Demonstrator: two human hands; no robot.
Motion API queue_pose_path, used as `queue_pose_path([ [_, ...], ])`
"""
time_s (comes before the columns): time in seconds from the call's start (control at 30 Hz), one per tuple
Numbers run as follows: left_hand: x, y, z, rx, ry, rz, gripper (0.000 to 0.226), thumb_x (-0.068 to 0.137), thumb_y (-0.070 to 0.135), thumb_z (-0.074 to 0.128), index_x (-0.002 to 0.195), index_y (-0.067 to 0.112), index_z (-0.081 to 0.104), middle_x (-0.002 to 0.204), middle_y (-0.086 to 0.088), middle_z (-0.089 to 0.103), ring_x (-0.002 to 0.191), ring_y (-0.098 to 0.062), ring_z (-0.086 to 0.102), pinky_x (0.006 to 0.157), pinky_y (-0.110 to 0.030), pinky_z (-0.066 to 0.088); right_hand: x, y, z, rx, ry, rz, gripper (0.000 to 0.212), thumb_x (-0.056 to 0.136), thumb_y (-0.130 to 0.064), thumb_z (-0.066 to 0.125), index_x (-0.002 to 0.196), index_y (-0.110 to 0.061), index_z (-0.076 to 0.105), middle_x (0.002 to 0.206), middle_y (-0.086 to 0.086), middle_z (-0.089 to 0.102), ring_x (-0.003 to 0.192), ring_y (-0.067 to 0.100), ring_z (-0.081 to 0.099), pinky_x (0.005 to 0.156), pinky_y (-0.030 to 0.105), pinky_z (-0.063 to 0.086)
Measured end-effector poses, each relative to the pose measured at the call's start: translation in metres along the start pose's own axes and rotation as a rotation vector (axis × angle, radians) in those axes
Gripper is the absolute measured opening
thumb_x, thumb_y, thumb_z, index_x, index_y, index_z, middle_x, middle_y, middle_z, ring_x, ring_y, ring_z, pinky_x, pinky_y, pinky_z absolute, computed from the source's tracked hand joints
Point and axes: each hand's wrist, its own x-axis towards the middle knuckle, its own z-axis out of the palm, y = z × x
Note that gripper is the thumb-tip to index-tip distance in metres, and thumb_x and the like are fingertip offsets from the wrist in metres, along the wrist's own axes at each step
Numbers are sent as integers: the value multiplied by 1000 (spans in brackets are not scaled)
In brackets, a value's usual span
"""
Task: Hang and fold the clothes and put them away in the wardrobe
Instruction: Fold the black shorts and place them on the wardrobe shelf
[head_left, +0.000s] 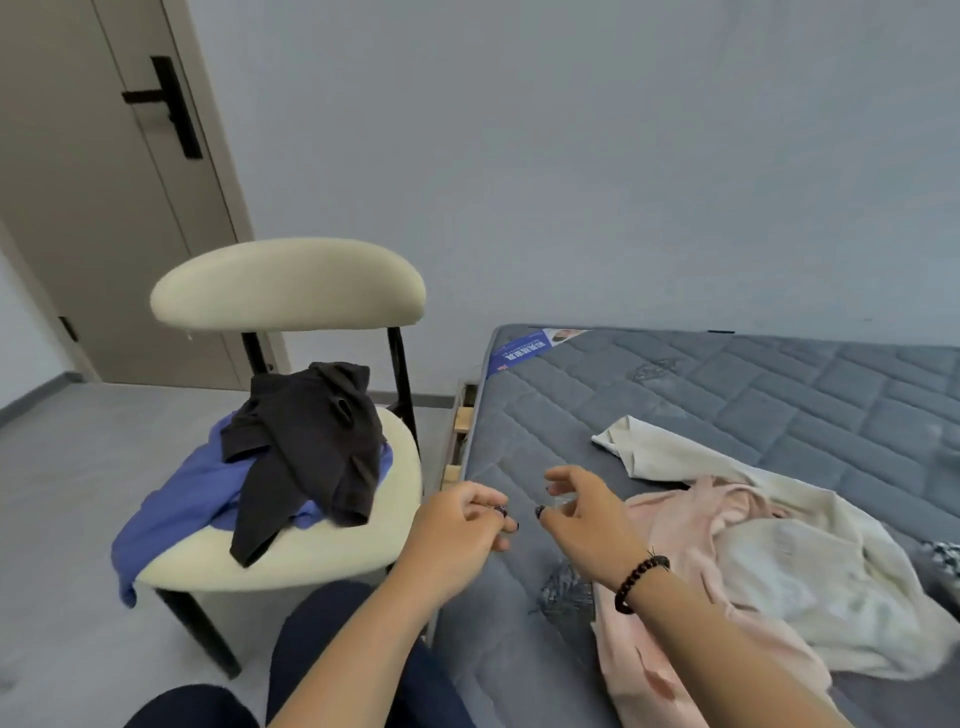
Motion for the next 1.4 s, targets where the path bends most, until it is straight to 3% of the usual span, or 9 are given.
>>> queue_pose_path([
  [0.13, -5, 6, 40, 40, -68, 14, 19, 93, 10, 49, 101, 20, 63, 89, 5, 74, 72, -7, 70, 66, -18, 51, -18, 48, -32, -154, 88, 102, 62, 79, -32, 67, 133, -18, 41, 132, 5, 41, 123, 19, 43, 97, 23, 34],
  [0.33, 0, 8, 86, 45, -170, -23, 21, 91, 5, 49, 100, 16, 65, 85, 1, 75, 68, -10, 69, 63, -22, 49, -19, 131, -67, -561, 58, 551, 126, 54, -75, 67, 147, -34, -8, 154, 11, -21, 142, 44, -14, 105, 70, 15],
  [0.5, 15, 12, 108, 39, -204, -42, 22, 90, 0, 47, 94, 13, 66, 83, -2, 75, 62, -7, 66, 59, -22, 47, -9, 184, -68, -435, -113, 756, 151, 38, -88, 62, 144, -32, -28, 149, 16, -36, 138, 45, -26, 109, 69, 6],
  [0.7, 41, 4, 118, 18, -186, -104, 25, 90, -1, 47, 95, 12, 67, 81, -3, 75, 66, -12, 68, 62, -24, 49, 3, 189, -64, -588, -216, 642, 119, 67, -67, 63, 151, -14, -3, 154, 21, 0, 142, 40, 9, 114, 48, 17],
  [0.87, 52, 4, 128, -9, -214, -130, 24, 92, 0, 47, 95, 12, 67, 86, -4, 75, 64, -9, 68, 60, -20, 48, 10, 194, -53, -308, -121, 508, 84, 78, -33, 61, 147, -15, 16, 130, 6, 46, 115, 26, 50, 91, 33, 44],
  [1.0, 65, 6, 124, -28, -205, -138, 23, 93, -1, 47, 98, 10, 66, 84, -4, 75, 61, -7, 68, 58, -19, 47, 31, 178, -62, -205, 13, 403, 16, 76, -14, 55, 91, -18, 51, 85, -3, 54, 87, 21, 55, 67, 25, 43],
  [1.1, 77, 8, 113, -37, -188, -142, 21, 94, -1, 47, 99, 9, 66, 80, -3, 75, 61, -10, 68, 55, -19, 46, 73, 136, -95, -223, 160, 308, 26, 75, -11, 55, 65, -21, 33, 69, -6, 42, 66, 15, 45, 51, 22, 27],
  [1.3, 111, 26, 59, -89, -98, -125, 19, 94, -2, 49, 98, 6, 65, 79, -7, 75, 59, -12, 68, 51, -18, 44, 194, 15, -182, -339, 457, -112, 6, 82, -17, 53, 77, -15, 50, 124, 2, 49, 89, 27, 54, 67, 29, 34],
  [1.4, 134, 37, 25, -106, -44, -123, 19, 94, -2, 49, 100, 6, 66, 78, -6, 75, 63, -17, 68, 58, -25, 45, 247, -35, -204, -461, 614, -310, 14, 81, -11, 52, 92, -8, 59, 129, 6, 48, 99, 30, 53, 63, 31, 34],
])
